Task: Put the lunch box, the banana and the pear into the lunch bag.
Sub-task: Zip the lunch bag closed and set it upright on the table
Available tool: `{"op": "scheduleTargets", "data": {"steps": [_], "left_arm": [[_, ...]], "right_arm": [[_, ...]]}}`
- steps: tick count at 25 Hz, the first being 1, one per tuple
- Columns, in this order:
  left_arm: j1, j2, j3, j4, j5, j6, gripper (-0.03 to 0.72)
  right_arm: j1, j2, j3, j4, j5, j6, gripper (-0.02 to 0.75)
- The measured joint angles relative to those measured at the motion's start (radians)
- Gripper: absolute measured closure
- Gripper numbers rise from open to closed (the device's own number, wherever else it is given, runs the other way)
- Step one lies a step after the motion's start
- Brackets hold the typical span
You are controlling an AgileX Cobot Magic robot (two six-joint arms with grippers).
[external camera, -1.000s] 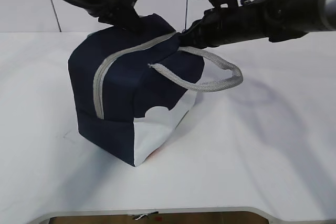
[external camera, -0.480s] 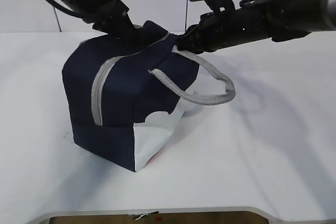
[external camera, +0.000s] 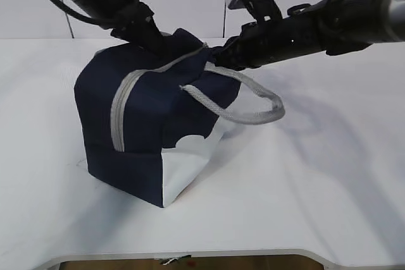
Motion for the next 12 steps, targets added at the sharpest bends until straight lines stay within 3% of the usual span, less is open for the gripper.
{"op": "scheduleTargets", "data": {"steps": [12], "left_arm": [[0.0,0.0,0.0,-0.025,0.057,0.057,0.681]], "right_arm": [[-0.006,-0.093,-0.009,0.0,0.015,-0.028,0.721]]}}
